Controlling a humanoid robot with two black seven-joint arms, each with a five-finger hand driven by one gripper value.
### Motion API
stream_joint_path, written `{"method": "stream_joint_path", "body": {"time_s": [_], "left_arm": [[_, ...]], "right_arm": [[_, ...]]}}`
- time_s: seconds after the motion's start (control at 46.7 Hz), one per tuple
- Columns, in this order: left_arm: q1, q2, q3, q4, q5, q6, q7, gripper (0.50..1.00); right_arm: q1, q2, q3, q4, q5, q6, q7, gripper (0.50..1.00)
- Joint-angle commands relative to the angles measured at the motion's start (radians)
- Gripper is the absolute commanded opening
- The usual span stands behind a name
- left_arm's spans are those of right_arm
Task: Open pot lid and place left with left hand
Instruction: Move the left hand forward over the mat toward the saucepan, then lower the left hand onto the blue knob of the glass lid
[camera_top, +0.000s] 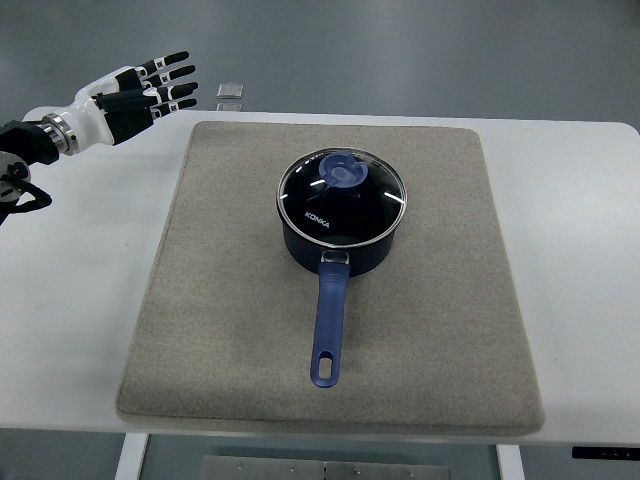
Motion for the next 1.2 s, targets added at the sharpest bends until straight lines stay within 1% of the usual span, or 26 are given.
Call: {"method": "stream_joint_path", "body": {"time_s": [0.0, 0.086, 0.15, 0.321, 0.514, 0.621, 0.814, 1.071, 1.178], "left_arm": [[-0.004, 0.031, 0.001, -0.046, 0.116, 0.000, -0.073, 0.981], [-0.007, 0.062, 0.003, -0.094, 0.242, 0.000, -0.123, 0.979], [-0.010, 0.088, 0.004, -0.137, 0.350, 0.007, -0.142, 0.975], [-0.030, 0.157, 0.003, -0.244, 0.618, 0.020, -0.163, 0.973], [-0.091, 0.220, 0.014, -0.333, 0.755, 0.020, -0.163, 0.971], [-0.106, 0.240, 0.014, -0.404, 0.862, 0.020, -0.163, 0.964], [-0.126, 0.249, 0.014, -0.542, 1.026, 0.022, -0.163, 0.962], [-0.211, 0.236, 0.014, -0.660, 1.198, 0.022, -0.163, 0.958], [-0.254, 0.200, 0.014, -0.672, 1.286, 0.022, -0.162, 0.960]], "right_arm": [[0.001, 0.000, 0.001, 0.000, 0.000, 0.000, 0.000, 0.915], [0.001, 0.000, 0.000, 0.000, 0.000, 0.000, 0.000, 0.915], [-0.001, 0.000, 0.000, 0.000, 0.000, 0.000, 0.000, 0.915], [0.001, 0.000, 0.000, 0.000, 0.000, 0.000, 0.000, 0.915], [0.001, 0.000, 0.000, 0.000, 0.000, 0.000, 0.000, 0.915], [0.001, 0.000, 0.000, 0.000, 0.000, 0.000, 0.000, 0.915], [0.001, 0.000, 0.000, 0.000, 0.000, 0.000, 0.000, 0.915], [-0.001, 0.000, 0.000, 0.000, 0.000, 0.000, 0.000, 0.915], [0.001, 0.000, 0.000, 0.000, 0.000, 0.000, 0.000, 0.915]]}}
